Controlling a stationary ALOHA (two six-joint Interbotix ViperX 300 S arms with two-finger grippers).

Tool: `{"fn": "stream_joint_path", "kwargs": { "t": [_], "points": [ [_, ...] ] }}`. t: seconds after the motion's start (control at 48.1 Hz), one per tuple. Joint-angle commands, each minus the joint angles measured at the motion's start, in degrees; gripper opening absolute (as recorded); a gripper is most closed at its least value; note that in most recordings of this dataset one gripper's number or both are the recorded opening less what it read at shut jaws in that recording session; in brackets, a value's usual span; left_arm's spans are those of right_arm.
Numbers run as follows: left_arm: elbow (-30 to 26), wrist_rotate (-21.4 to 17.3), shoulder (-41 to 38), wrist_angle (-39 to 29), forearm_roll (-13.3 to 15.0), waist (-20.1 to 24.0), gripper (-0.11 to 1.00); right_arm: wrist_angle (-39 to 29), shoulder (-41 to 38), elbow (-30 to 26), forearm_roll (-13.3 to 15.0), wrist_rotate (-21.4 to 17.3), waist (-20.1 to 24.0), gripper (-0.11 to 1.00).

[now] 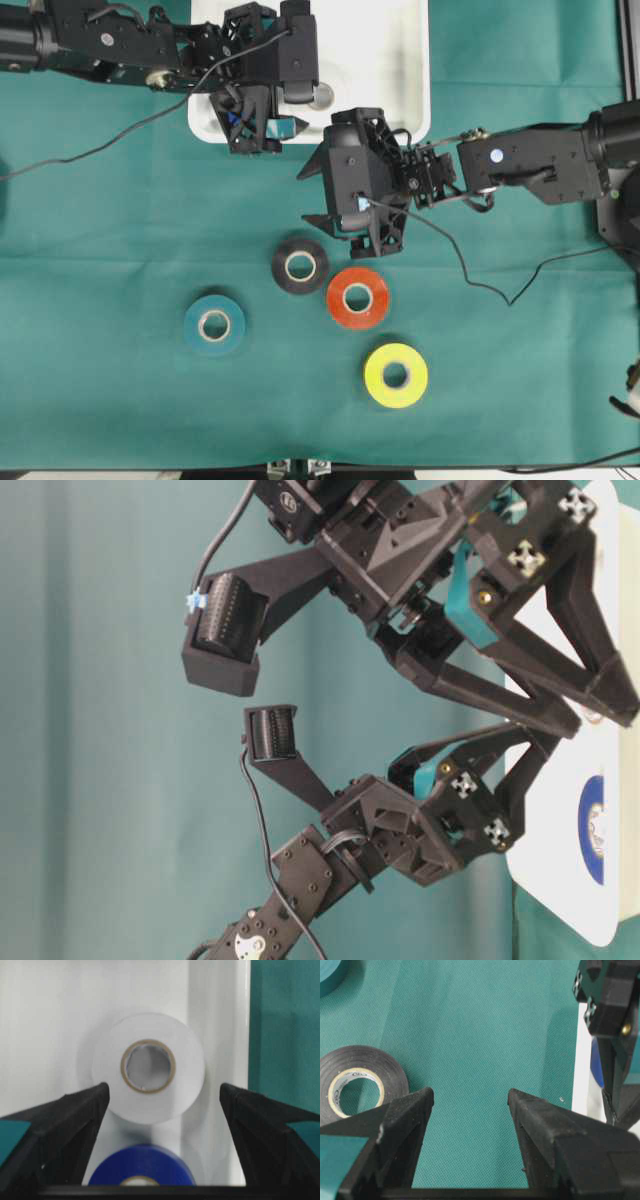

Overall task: Put the tape alternately from left to right into the white case.
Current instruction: 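Carry the white tape with the left gripper into the tray, then release the white tape beside the blue one and withdraw the left gripper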

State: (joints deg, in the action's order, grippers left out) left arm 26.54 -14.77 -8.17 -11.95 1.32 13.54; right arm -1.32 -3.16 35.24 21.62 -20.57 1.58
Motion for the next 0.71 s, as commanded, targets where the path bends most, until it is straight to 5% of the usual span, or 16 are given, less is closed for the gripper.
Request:
{"fn": "stream_joint_path", "kwargs": {
  "t": [0.0, 0.333, 0.686],
  "points": [
    [-0.4, 0.1, 2.2, 0.4, 0.0, -0.2, 0.56, 0.4, 1.7, -0.5, -0.1, -0.1, 0.1, 0.68],
    [1.4, 0.2, 4.2, 0.2, -0.1, -1.0, 0.56, 0.2, 1.7, -0.5, -0.1, -0.1, 0.1, 0.68],
    [9.5, 0.4, 11.2, 0.2, 0.1, -3.6, 0.56, 0.0, 1.7, -0.2, -0.1, -0.1, 0.1, 0.68]
  ]
}}
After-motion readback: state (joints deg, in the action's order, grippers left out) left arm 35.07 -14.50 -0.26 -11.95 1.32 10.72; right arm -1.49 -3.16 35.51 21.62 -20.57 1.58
